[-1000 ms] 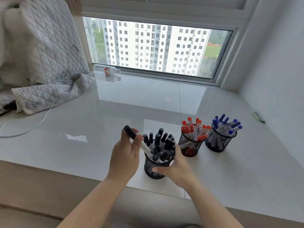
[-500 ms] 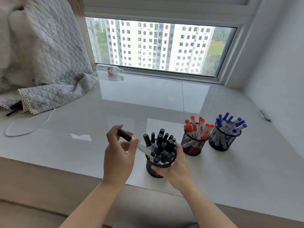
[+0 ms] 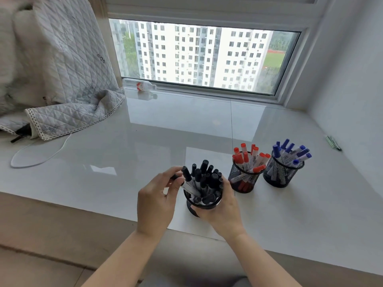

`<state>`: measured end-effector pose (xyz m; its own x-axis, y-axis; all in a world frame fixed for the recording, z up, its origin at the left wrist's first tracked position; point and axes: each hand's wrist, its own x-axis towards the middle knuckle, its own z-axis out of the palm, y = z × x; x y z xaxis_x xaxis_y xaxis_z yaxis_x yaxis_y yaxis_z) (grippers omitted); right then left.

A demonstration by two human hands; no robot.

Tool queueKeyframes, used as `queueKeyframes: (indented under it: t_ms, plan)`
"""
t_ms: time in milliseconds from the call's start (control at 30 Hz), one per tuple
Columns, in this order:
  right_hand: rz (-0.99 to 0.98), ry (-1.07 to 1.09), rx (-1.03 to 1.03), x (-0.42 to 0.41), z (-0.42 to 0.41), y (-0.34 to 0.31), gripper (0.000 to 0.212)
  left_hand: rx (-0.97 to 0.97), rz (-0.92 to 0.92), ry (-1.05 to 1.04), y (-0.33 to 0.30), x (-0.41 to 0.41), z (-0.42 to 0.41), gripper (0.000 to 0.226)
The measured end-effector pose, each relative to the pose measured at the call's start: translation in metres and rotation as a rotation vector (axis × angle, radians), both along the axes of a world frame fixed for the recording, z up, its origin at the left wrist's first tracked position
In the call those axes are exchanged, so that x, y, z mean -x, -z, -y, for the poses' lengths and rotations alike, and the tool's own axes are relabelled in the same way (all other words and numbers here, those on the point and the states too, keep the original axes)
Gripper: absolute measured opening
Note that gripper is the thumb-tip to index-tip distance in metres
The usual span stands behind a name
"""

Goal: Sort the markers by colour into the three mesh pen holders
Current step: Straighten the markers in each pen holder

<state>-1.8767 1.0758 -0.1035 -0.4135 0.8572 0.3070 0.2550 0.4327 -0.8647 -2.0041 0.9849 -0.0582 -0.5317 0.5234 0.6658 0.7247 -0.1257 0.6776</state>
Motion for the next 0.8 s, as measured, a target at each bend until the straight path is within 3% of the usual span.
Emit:
queueKeyframes:
  t_ms: [167, 367, 533, 667, 800]
  plan:
    - [0.008, 0.005, -0.004, 0.001, 0.002, 0.000, 0.084, 0.079, -0.276, -0.047, 0.006, -0.005, -0.002, 0.028]
    - [-0.010, 0.038, -0.068, 0.002, 0.010, 0.003, 0.085, 0.114, -0.235, -0.065, 0.016, -0.005, 0.003, 0.033]
    - [-0.015, 0.033, -0.008, 0.000, 0.007, -0.001, 0.082, 0.213, -0.289, -0.017, 0.013, -0.002, 0.003, 0.039]
    - [-0.034, -0.001, 0.046, -0.002, 0.006, 0.000, 0.079, 0.309, -0.175, 0.135, 0.014, 0.001, 0.004, 0.055]
    - [-0.011, -0.036, 0.105, -0.003, 0.007, 0.002, 0.085, 0.357, 0.268, 0.305, 0.024, -0.007, 0.003, 0.074]
